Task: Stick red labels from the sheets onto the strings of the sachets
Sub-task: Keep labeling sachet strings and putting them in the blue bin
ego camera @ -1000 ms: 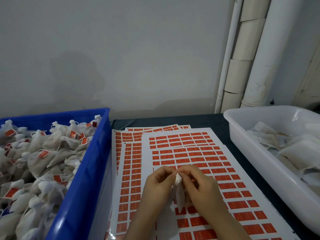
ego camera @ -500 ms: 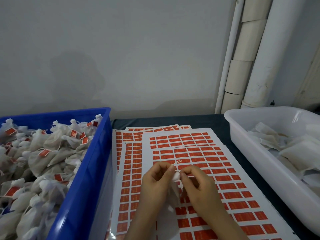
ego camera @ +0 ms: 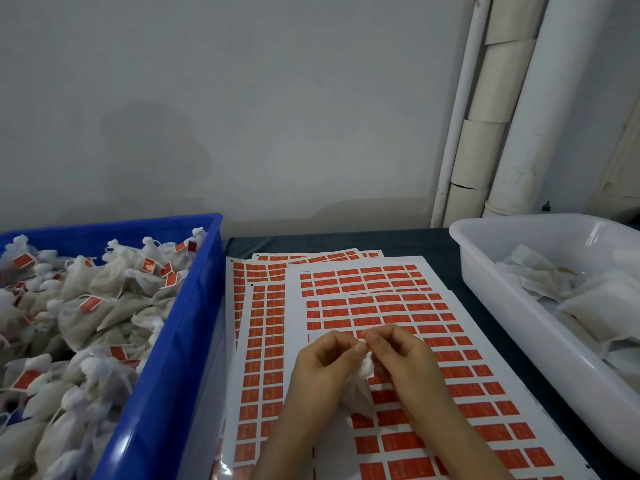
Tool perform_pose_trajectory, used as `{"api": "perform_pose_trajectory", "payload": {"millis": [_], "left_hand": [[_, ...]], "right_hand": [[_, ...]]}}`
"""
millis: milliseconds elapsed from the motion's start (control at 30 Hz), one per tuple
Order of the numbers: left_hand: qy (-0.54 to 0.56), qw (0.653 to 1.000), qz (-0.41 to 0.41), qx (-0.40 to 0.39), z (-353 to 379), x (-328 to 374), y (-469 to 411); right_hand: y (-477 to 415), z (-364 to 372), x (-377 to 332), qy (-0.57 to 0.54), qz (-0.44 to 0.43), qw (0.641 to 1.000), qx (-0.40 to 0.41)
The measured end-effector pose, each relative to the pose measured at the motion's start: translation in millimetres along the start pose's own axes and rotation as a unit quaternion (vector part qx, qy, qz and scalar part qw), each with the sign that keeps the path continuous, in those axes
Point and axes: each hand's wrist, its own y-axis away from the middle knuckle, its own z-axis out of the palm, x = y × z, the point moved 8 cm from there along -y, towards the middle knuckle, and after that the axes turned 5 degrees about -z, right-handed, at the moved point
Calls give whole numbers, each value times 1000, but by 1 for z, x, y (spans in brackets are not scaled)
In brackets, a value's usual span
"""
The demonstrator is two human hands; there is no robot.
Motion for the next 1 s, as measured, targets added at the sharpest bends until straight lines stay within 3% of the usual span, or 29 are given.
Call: {"api": "perform_pose_trajectory", "payload": {"millis": [300, 433, 567, 700, 767, 867, 933, 1000], "left_hand": [[-66, 992, -73, -79, 16, -14, 3], [-54, 991, -77, -95, 18, -15, 3], [-54, 992, -52, -102, 18, -14, 3], [-67, 993, -46, -87, 14, -13, 1], [-76, 992, -52, -85, 14, -15, 1], [-80, 993, -54, -70, 11, -17, 1], [-75, 993, -49, -74, 12, -17, 2], [-73, 993, -49, -83, 13, -17, 2]], "right_hand": [[-4, -10, -2, 92, -4, 993, 68], [-3, -12, 11, -78, 99, 990, 58], [-2, -5, 11, -253, 154, 955, 17], [-5, -9, 12, -313, 172, 933, 47], [-7, -14, 11, -289, 155, 942, 70], [-9, -29, 2, -124, 72, 984, 110], [-9, -35, -6, -39, 21, 991, 129], [-8, -37, -7, -21, 12, 991, 135]]}}
